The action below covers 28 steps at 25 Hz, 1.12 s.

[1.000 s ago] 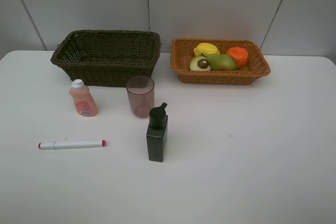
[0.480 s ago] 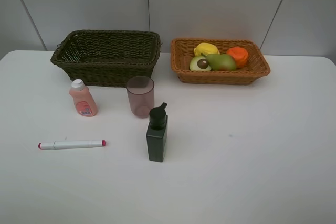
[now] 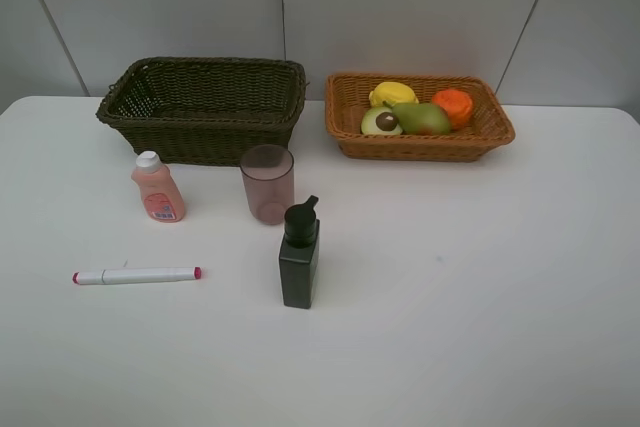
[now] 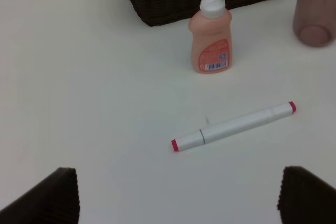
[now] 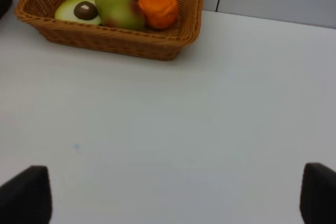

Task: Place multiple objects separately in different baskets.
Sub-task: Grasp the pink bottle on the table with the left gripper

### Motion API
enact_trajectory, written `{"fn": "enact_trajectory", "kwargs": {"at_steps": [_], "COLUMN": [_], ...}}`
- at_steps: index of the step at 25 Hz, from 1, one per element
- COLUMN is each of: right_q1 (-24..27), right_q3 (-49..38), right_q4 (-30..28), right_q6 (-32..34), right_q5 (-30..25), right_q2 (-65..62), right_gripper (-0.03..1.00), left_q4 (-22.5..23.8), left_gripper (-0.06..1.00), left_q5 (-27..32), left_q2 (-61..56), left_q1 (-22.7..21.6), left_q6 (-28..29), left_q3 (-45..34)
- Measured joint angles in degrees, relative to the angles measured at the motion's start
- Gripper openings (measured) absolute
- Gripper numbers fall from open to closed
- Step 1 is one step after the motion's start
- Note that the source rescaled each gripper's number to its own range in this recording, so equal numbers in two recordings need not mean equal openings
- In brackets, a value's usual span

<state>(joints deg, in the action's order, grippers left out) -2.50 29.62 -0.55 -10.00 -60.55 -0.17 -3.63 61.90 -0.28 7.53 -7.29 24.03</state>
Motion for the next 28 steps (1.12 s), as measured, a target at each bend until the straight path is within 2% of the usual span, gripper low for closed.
{"fn": "enact_trajectory", "kwargs": {"at_steps": [21,28], "right_q1": [0.0,0.0], "right_q3": [0.0,0.0], "right_q4": [0.0,0.0], "right_q6": [0.0,0.0], "right_q5": [0.0,0.0], "right_q2": [0.0,0.0], "right_gripper": [1.0,1.0], "left_q4": [0.0,1.5], "left_gripper": [1.0,1.0], "left_q5": [0.0,0.0], "left_q2": [0.0,0.0], "left_q1": [0.0,0.0], "left_q6": [0.0,-0.4], "left_q3": [0.0,0.0]}}
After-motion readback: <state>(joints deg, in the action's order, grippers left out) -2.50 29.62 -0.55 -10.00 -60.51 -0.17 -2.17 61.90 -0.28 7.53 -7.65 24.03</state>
